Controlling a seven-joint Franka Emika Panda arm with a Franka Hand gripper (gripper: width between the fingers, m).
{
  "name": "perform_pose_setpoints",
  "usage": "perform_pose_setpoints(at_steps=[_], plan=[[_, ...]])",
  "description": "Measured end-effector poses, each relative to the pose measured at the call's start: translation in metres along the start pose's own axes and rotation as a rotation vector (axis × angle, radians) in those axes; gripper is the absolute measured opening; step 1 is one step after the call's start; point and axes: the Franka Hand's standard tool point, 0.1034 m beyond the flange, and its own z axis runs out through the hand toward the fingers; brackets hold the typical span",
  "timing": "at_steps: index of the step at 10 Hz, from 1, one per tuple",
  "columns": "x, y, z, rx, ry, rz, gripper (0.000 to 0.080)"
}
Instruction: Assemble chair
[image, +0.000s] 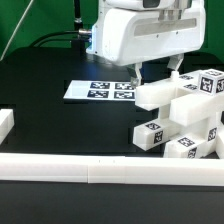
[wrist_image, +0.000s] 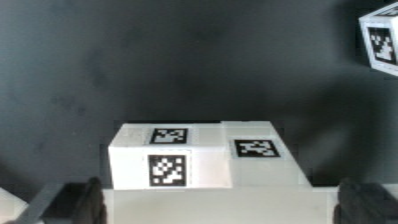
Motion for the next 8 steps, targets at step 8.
perform_pose_setpoints(at_steps=[8], plan=[[-0.023, -0.028, 0.007, 0.041, -0.025, 0.03, 0.0648]])
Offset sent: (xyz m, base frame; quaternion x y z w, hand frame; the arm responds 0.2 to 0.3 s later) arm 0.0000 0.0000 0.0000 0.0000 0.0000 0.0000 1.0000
